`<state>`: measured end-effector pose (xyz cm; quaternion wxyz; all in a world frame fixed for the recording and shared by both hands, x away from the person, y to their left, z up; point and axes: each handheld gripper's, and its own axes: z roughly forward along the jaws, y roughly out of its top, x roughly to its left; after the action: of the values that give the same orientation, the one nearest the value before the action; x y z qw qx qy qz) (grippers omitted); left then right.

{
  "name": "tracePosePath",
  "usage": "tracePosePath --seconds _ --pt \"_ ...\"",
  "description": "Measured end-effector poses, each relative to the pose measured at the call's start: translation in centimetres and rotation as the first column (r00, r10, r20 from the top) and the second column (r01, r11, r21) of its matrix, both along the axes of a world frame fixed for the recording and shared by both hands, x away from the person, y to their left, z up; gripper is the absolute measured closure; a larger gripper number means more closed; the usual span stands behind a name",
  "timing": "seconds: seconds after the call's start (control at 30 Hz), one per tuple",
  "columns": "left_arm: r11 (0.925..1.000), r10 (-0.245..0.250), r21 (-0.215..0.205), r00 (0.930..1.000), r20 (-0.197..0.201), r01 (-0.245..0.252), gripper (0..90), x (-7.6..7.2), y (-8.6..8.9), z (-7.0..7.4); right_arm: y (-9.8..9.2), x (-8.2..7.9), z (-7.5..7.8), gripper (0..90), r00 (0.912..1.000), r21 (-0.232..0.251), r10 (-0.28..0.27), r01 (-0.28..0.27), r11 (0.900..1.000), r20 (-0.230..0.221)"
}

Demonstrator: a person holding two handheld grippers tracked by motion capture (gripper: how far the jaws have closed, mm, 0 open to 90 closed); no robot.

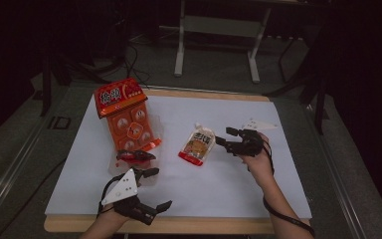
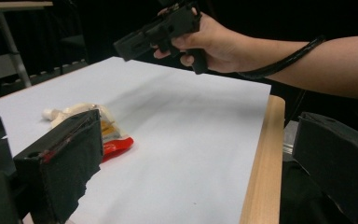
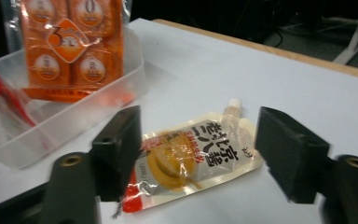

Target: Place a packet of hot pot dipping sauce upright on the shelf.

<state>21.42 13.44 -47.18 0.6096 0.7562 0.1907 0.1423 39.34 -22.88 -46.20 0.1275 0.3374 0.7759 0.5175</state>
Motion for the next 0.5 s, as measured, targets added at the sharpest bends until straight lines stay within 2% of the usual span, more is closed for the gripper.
tracePosePath --seconds 0.07,0.3,0.5 --pt "1.0000 0.001 0.001 1.0000 -0.004 -0.001 2.5 0.0 0.1 -0.1 0.3 0.6 -0.4 35.8 0.9999 -0.006 -0.007 0.007 1.000 -0.013" --pt "0.9999 -0.006 0.008 1.0000 -0.007 0.006 2.5 -0.1 0.0 -0.2 1.4 2.6 -2.1 39.4 0.9958 -0.048 -0.056 0.052 0.998 -0.072" --pt "0.9998 -0.012 0.014 0.9999 -0.009 0.013 2.4 -0.1 -0.1 -0.4 2.1 4.1 -3.5 41.6 0.9925 -0.097 -0.092 0.084 0.992 -0.081"
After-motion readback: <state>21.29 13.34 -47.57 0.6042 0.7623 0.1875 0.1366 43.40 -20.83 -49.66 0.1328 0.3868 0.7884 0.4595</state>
